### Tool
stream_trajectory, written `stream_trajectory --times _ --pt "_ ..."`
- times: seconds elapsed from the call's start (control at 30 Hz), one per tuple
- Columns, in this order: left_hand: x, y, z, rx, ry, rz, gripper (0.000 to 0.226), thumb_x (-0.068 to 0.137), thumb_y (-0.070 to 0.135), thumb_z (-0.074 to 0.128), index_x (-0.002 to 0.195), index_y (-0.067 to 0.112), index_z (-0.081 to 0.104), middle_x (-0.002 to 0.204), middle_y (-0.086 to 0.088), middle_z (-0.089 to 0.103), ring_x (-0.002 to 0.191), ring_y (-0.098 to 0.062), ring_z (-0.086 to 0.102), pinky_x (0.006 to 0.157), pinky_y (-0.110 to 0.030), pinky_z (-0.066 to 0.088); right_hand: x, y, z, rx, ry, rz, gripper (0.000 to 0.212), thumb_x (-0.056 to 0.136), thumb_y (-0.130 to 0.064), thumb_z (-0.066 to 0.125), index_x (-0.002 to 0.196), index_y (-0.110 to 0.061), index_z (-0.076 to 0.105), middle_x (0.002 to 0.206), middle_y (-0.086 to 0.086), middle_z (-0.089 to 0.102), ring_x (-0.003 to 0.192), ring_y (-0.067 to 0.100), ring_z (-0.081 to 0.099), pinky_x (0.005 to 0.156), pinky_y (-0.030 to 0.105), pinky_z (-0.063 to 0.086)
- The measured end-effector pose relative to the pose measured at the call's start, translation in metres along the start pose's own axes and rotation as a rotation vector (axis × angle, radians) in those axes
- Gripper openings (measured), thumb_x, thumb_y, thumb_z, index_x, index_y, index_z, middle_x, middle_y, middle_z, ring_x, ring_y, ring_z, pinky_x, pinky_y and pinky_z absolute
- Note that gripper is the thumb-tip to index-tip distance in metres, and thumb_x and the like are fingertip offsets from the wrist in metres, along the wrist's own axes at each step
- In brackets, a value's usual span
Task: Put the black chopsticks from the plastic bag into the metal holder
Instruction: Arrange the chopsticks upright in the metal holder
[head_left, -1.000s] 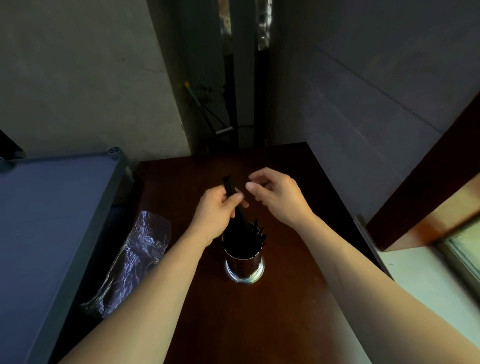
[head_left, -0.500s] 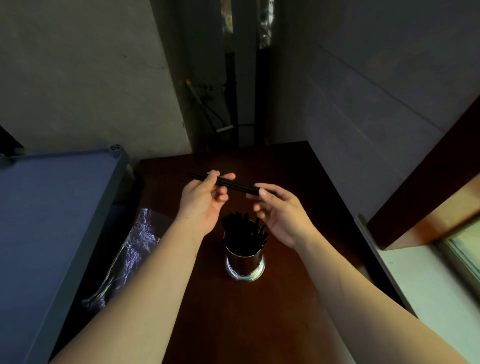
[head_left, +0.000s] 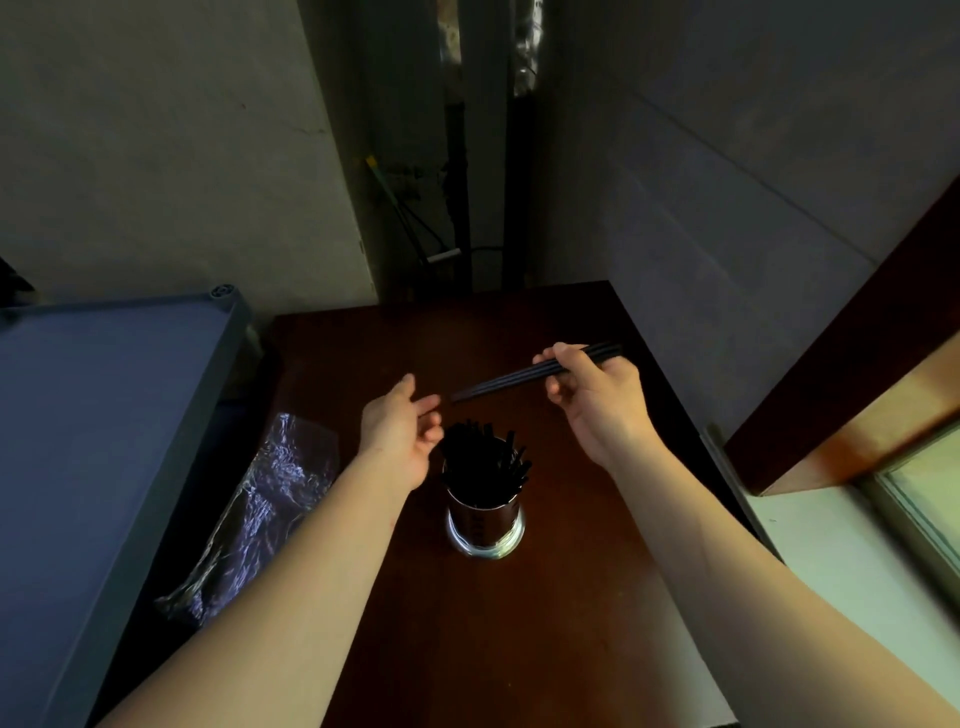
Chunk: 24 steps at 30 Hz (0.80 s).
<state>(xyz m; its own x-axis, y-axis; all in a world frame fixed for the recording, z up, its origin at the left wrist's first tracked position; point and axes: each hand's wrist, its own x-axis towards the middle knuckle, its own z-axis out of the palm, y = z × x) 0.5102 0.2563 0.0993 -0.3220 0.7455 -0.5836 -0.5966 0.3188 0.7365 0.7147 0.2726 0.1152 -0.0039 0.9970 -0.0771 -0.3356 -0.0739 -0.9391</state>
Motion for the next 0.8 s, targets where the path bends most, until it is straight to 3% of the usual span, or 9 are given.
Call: stream_trajectory --times 0.13,0.27,0.4,0.47,0.53,0.63,0.8 --pt "0.014 -0.001 -0.02 0.198 0.125 0.164 0.021 0.101 0.01 0.046 0.118 0.013 0.058 0.092 -0.006 0.058 0.056 -0.011 0.045 0.035 -0.018 0.031 0.003 -0.007 -0.009 -0.45 -0.132 -0.095 0.02 0.097 -0.009 0.061 0.084 -0.002 0.074 0.081 0.017 0.073 0.055 0.013 0.059 0.053 0.024 0.046" --pt "0.015 -0.013 -0.027 0.445 0.055 0.255 0.029 0.096 0.003 0.049 0.119 0.012 0.065 0.089 -0.004 0.063 0.059 -0.012 0.051 0.04 -0.02 0.037 0.001 0.0 -0.003 -0.815 -0.283 -0.112 0.014 0.094 -0.014 0.066 0.083 -0.009 0.074 0.057 0.003 0.065 0.05 0.003 0.058 0.055 0.013 0.044" --pt "0.012 -0.023 -0.028 0.618 -0.063 0.277 0.031 0.096 0.007 0.056 0.122 0.018 0.067 0.099 -0.006 0.07 0.065 -0.012 0.057 0.045 -0.021 0.044 -0.002 0.016 0.005 -0.951 -0.343 -0.11 0.009 0.093 -0.015 0.068 0.086 -0.015 0.073 0.066 0.0 0.07 0.057 0.006 0.066 0.058 0.015 0.053" --pt "0.011 -0.025 -0.029 0.675 -0.109 0.277 0.032 0.095 0.009 0.059 0.125 0.019 0.066 0.109 -0.009 0.07 0.081 -0.016 0.068 0.061 -0.034 0.059 -0.002 0.024 0.006 -0.981 -0.369 -0.088 0.008 0.093 -0.017 0.068 0.088 -0.018 0.073 0.077 0.003 0.074 0.066 0.013 0.071 0.064 0.022 0.059" --pt "0.011 -0.027 -0.03 0.748 -0.134 0.286 0.034 0.094 0.01 0.062 0.126 0.018 0.065 0.112 -0.008 0.07 0.106 -0.02 0.065 0.089 -0.046 0.057 -0.002 0.033 0.006 -1.02 -0.396 -0.064 0.007 0.094 -0.02 0.068 0.09 -0.02 0.073 0.081 0.002 0.074 0.069 0.012 0.07 0.066 0.023 0.058" --pt "0.011 -0.031 -0.029 0.932 -0.142 0.391 0.029 0.094 0.012 0.067 0.122 0.019 0.069 0.106 0.003 0.067 0.102 -0.014 0.066 0.079 -0.021 0.051 -0.001 0.043 0.006 -1.051 -0.409 -0.03 0.005 0.094 -0.021 0.069 0.094 -0.022 0.074 0.087 -0.004 0.073 0.078 0.006 0.07 0.065 0.019 0.056" --pt "0.013 -0.034 -0.026 1.042 -0.113 0.509 0.02 0.094 0.016 0.068 0.113 0.02 0.074 0.105 0.003 0.068 0.087 0.0 0.06 0.067 -0.01 0.043 0.003 0.057 0.005 -1.07 -0.412 -0.035 0.004 0.091 -0.021 0.072 0.092 -0.023 0.075 0.101 -0.006 0.068 0.097 0.014 0.064 0.078 0.029 0.056"
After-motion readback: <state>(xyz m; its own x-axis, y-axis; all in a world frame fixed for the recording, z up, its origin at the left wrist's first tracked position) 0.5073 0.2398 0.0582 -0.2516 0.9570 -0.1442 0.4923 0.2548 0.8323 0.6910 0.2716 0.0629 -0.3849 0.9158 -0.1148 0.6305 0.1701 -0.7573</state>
